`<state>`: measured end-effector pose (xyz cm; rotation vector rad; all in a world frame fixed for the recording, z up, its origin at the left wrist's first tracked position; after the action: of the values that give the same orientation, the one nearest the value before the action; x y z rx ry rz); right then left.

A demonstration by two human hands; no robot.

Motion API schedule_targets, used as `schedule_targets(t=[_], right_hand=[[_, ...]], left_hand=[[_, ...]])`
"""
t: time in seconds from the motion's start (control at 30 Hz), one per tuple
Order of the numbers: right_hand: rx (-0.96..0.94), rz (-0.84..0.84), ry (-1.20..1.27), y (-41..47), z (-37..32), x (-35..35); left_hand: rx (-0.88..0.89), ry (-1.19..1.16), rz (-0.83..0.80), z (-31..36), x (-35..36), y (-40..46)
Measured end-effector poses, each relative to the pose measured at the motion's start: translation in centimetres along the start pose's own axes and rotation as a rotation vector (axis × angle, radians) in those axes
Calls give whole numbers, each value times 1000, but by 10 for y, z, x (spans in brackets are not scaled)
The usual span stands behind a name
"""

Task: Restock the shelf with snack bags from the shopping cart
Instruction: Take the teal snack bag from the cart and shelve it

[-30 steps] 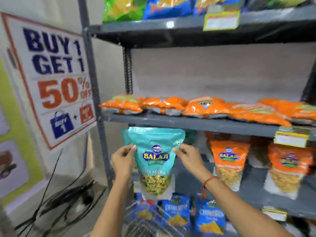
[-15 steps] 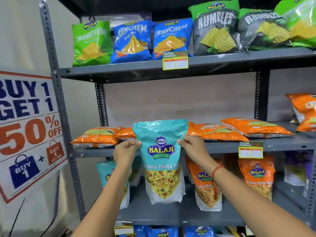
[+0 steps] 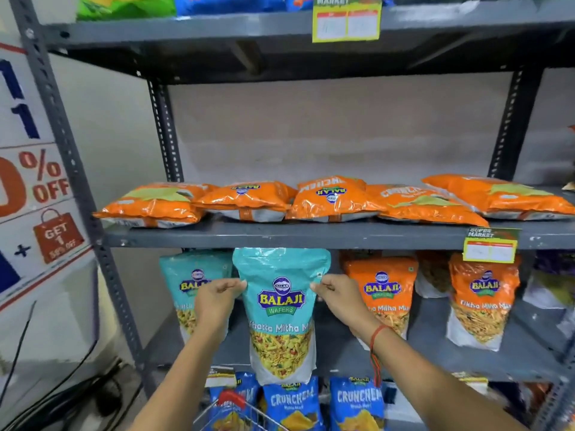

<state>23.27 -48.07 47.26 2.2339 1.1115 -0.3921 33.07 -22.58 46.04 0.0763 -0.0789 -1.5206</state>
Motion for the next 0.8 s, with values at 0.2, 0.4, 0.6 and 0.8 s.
schedule_targets(t=[0.2,0.4,0.6,0.8], right_hand=[[29,9,-29,26,45,34],[75,36,-2,66,83,51],[85,20,-6,89,114,64],[204,-31,137,83,134,72]], left_hand=[[-76,42,59,-55,23,36],[-83,77,132,-84,52,79],[-60,30,111,-98,76,96],[-19,8,41,-104,89,100]])
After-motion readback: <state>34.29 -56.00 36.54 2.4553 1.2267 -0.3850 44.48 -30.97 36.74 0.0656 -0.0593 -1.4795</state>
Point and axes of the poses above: each hand's wrist, its own y-axis towards the middle knuckle, its own x-axis out of the palm, z = x × y, the point moved 9 cm from there along y, towards the middle knuckle, and after that the axes turned 6 degrees about z, right-handed, at the moved point
